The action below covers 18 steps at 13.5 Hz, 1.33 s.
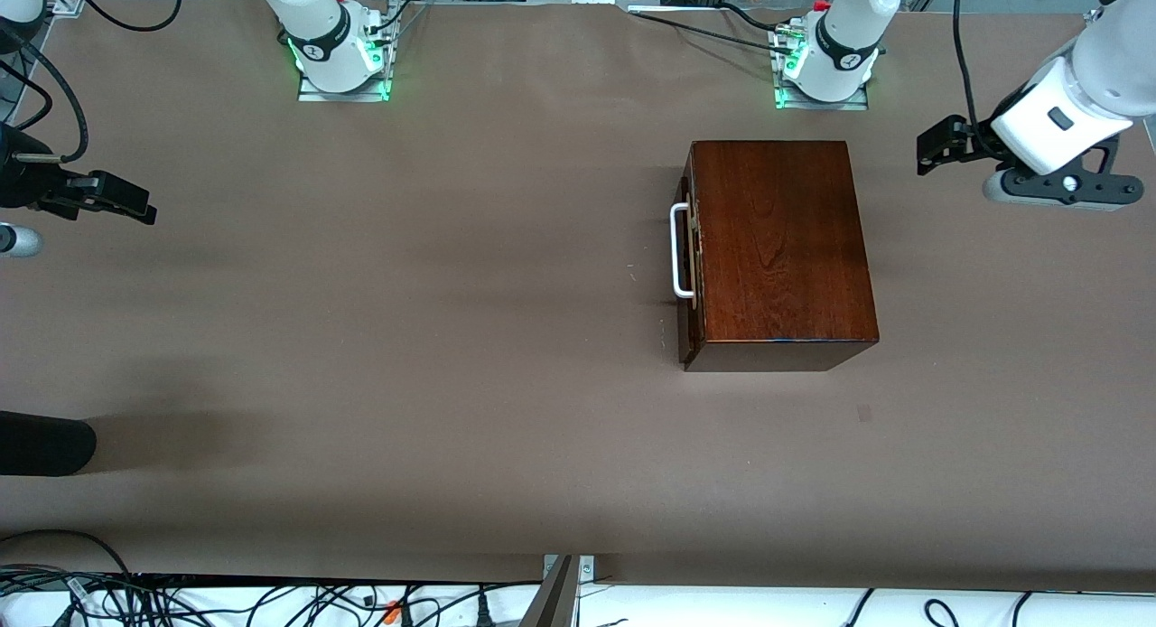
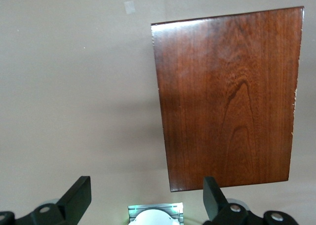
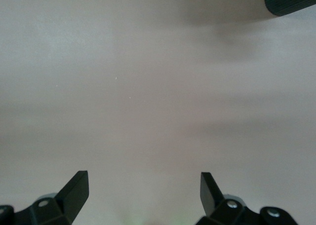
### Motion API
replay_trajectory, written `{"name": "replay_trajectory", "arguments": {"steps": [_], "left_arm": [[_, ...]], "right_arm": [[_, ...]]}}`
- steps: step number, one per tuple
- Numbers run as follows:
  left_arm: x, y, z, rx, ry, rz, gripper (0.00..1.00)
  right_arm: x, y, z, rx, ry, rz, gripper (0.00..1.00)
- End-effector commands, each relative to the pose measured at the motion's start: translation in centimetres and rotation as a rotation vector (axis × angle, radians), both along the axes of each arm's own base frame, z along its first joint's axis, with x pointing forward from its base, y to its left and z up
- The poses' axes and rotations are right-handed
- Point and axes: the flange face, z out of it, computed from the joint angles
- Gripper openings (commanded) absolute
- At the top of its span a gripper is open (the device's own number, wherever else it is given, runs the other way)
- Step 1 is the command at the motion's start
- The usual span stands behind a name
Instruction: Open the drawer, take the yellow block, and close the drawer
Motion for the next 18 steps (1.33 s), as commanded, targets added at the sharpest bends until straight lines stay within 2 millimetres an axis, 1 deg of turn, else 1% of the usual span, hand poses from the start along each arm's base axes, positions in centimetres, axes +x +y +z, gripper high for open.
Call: {"name": "replay_trajectory", "arguments": {"steps": [1,2,3,4,6,8,9,11,13,14,15,16,17,18], "left_arm": [[-0.3,-6.3,-0.3,-0.001,0.018,-0.088,1.00],[-0.9,-9.2,-1.0,0.011,0.027,-0.096,1.00],[-1.6,-12.6,-2.1,0.022,0.047,-0.108,1.00],[-2.5,-16.4,-3.6,0.042,0.065,-0.127,1.00],[-3.4,-22.3,-6.0,0.030,0.050,-0.103,1.00],[-4.3,-26.6,-8.9,0.038,0.058,-0.096,1.00],[-4.6,-28.3,-10.4,0.069,0.038,-0.078,1.00],[-5.9,-32.5,-13.5,0.126,-0.008,-0.063,1.00],[-6.3,-34.9,-16.5,0.163,-0.046,-0.046,1.00],[-6.5,-35.7,-17.9,0.178,-0.059,-0.041,1.00],[-6.5,-36.2,-19.2,0.204,-0.078,-0.042,1.00],[-6.8,-37.1,-20.6,0.226,-0.102,-0.061,1.00],[-6.6,-37.4,-21.7,0.240,-0.123,-0.066,1.00],[-6.9,-38.0,-23.3,0.249,-0.127,-0.061,1.00]], "right_arm": [[-0.3,0.1,0.7,0.003,-0.012,0.013,1.00],[-0.3,0.1,0.7,0.003,-0.010,0.013,1.00],[-0.3,0.1,0.7,0.003,-0.012,0.013,1.00],[-0.3,0.1,0.7,0.003,-0.012,0.013,1.00],[-0.3,0.1,0.7,0.003,-0.012,0.013,1.00],[-0.3,0.1,0.7,0.003,-0.012,0.013,1.00],[-0.3,0.1,0.7,0.003,-0.012,0.013,1.00],[-0.3,0.1,0.7,0.003,-0.012,0.013,1.00],[-0.3,0.1,0.7,0.003,-0.010,0.013,1.00],[-0.3,0.1,0.7,0.003,-0.012,0.013,1.00],[-0.3,0.1,0.7,0.003,-0.012,0.013,1.00],[-0.3,0.1,0.7,0.003,-0.010,0.013,1.00],[-0.3,0.1,0.7,0.003,-0.010,0.013,1.00],[-0.3,0.1,0.7,0.003,-0.010,0.013,1.00]]}}
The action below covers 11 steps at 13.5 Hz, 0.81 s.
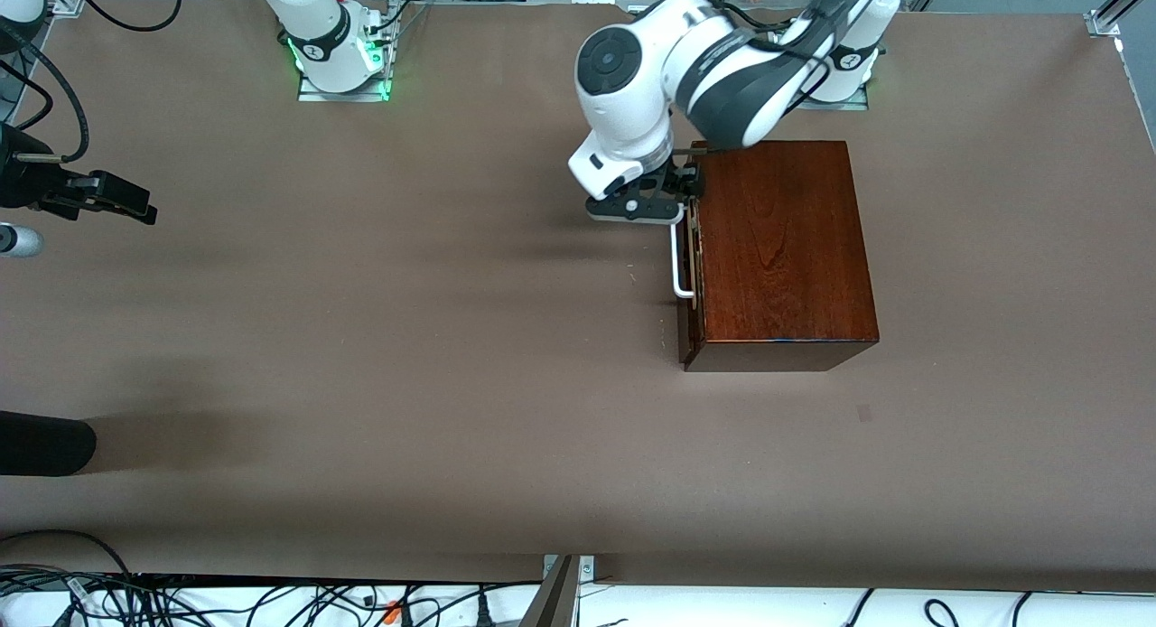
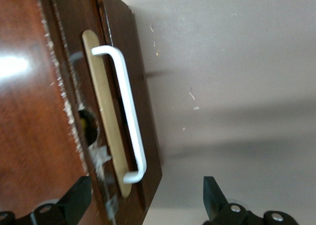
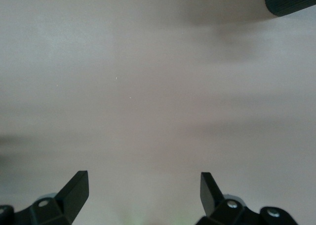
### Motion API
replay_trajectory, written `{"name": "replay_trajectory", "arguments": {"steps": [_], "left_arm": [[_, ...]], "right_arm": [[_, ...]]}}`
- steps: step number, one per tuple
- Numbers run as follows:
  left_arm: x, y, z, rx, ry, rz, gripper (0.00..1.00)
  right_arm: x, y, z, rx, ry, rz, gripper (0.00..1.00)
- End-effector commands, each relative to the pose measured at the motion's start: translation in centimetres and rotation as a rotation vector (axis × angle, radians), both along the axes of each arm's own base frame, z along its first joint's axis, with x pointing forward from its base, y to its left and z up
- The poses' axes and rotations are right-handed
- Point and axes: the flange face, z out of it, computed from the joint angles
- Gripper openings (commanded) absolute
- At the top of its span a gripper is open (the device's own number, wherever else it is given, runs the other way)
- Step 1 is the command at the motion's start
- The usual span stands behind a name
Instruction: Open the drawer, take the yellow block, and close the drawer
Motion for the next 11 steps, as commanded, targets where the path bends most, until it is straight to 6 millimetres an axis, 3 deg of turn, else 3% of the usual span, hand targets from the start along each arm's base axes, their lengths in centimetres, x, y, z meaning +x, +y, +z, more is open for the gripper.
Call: {"name": "replay_trajectory", "arguments": {"steps": [1,7,11], "left_arm": [[-0.3,-1.5,-2.9,0.038,-0.033,0.001,1.00],[-0.9,-1.5,-7.5,0.074,-0.078,-0.015,1.00],[-0.6,-1.1,-9.1,0.099,-0.137,-0.046,1.00]], "right_arm": [[-0.3,0.0,0.7,0.003,-0.010,0.011,1.00],[-0.3,0.0,0.7,0.003,-0.010,0.011,1.00],[-0.3,0.0,0.7,0.003,-0.008,0.014,1.00]]}}
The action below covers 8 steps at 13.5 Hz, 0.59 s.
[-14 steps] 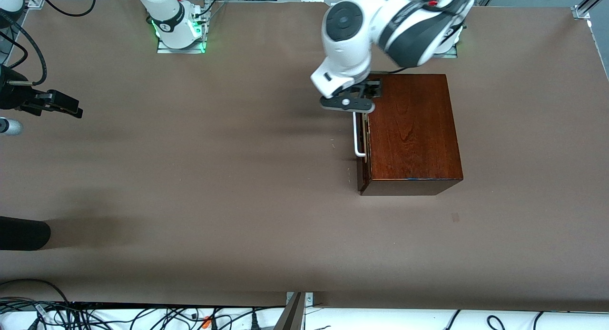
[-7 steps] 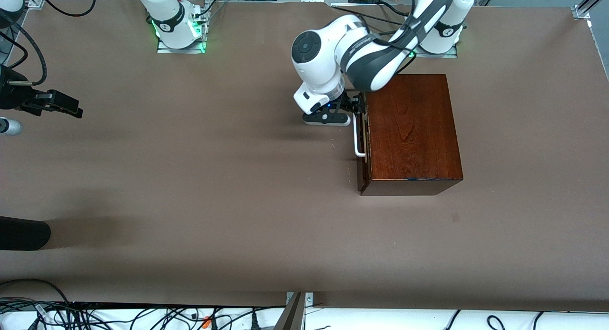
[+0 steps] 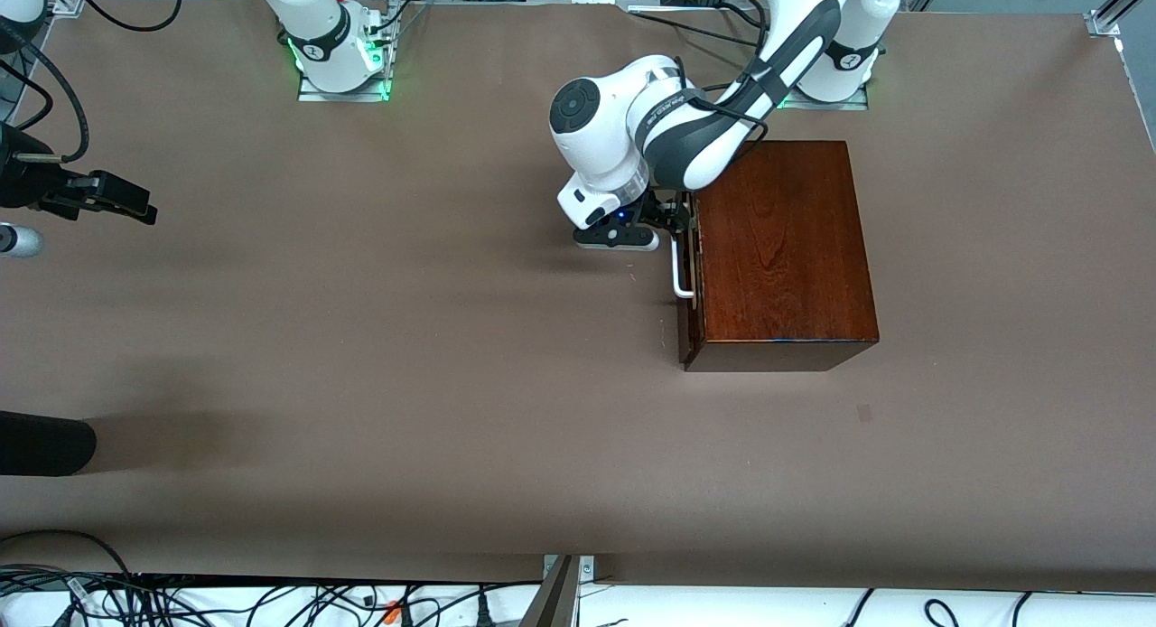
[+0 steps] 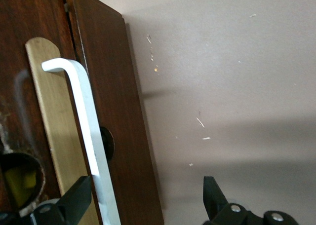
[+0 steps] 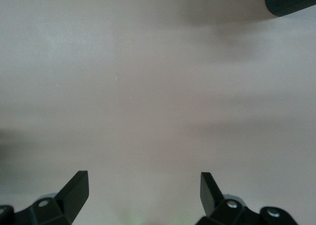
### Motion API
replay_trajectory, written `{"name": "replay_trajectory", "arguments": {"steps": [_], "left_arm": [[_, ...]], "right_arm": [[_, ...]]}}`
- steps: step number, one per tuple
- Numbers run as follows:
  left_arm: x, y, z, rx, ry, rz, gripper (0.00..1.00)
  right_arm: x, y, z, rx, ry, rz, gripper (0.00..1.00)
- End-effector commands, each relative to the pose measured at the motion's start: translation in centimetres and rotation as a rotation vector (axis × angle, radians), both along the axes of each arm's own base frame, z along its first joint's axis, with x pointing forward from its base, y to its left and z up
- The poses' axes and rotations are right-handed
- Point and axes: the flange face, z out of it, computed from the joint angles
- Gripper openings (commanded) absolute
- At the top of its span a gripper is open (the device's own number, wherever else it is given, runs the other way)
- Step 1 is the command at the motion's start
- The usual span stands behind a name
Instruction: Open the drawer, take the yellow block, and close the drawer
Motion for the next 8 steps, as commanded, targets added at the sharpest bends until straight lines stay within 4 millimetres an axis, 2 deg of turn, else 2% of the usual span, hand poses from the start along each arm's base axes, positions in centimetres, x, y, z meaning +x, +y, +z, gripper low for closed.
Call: {"name": "replay_trajectory", "arguments": {"steps": [1,5,8], "left_arm": [[0.1,-0.1,-0.6,-0.007,-0.038,-0.005,1.00],[0.4,0.2,-1.7,-0.002,-0.025,0.001,1.00],[0.4,-0.3,-3.2,-0.026,-0.044,0.015,1.00]], "right_arm": [[-0.3,0.0,0.7,0.003,-0.010,0.014,1.00],[-0.3,0.0,0.7,0.003,-0.010,0.014,1.00],[-0.3,0.0,0.7,0.003,-0.010,0.014,1.00]]}}
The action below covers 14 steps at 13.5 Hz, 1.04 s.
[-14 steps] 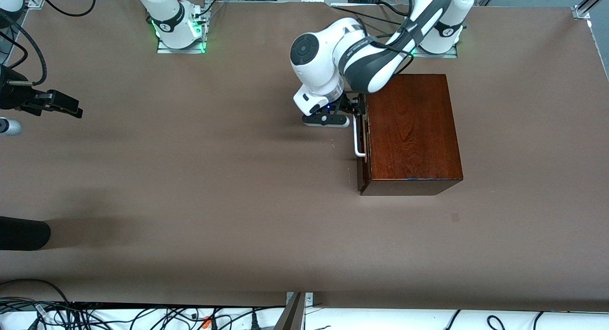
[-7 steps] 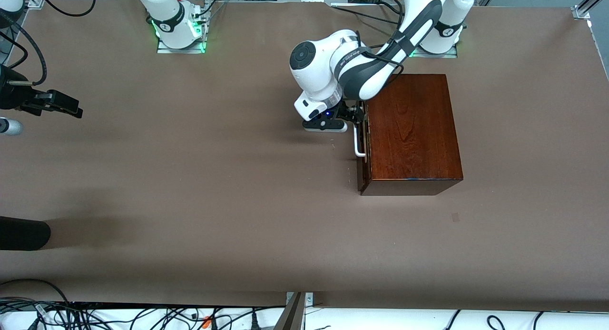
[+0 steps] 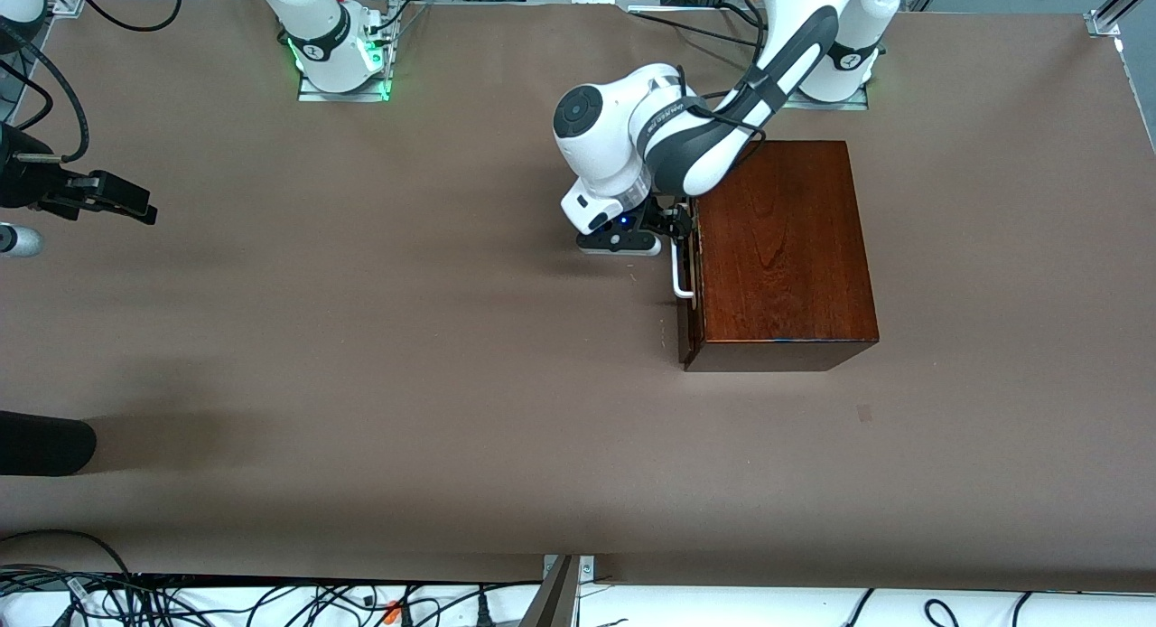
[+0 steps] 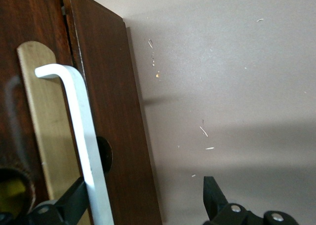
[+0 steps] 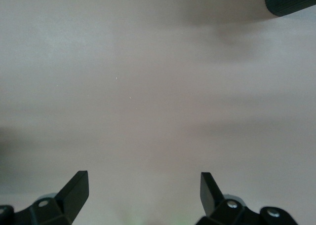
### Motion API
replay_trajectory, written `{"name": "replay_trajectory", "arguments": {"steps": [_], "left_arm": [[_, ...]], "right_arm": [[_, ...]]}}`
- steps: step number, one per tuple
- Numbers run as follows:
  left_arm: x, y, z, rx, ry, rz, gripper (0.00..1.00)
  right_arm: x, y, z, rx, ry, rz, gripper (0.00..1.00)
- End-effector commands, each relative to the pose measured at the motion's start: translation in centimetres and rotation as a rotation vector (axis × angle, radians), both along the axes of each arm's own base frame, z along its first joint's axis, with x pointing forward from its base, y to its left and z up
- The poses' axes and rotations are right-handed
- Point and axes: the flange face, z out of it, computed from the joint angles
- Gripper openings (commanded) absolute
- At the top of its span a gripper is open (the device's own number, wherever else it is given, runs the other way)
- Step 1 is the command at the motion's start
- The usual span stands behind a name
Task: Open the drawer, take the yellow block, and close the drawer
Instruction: 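Pull the drawer handle outward with the left gripper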
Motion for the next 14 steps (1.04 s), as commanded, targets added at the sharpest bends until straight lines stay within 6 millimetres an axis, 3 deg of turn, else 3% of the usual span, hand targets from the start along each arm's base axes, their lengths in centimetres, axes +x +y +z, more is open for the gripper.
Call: {"name": "replay_trajectory", "arguments": {"steps": [1,6,10,14], "left_arm": [[-0.1,-0.8,-1.6,-0.020,-0.037,0.011,1.00],[0.4,-1.2,-1.6,-0.062,-0.071,0.013,1.00],[0.1,-3.1,-0.8,-0.152,-0.109,0.054,1.00],[0.2,-4.4,-1.3,-0.237,-0.118,0.045,1.00]], "right_arm": [[-0.3,0.0,0.7,0.003,-0.010,0.014,1.00],[-0.3,0.0,0.7,0.003,-0.010,0.014,1.00],[-0.3,0.0,0.7,0.003,-0.008,0.014,1.00],[-0.3,0.0,0.7,0.003,-0.008,0.014,1.00]]}}
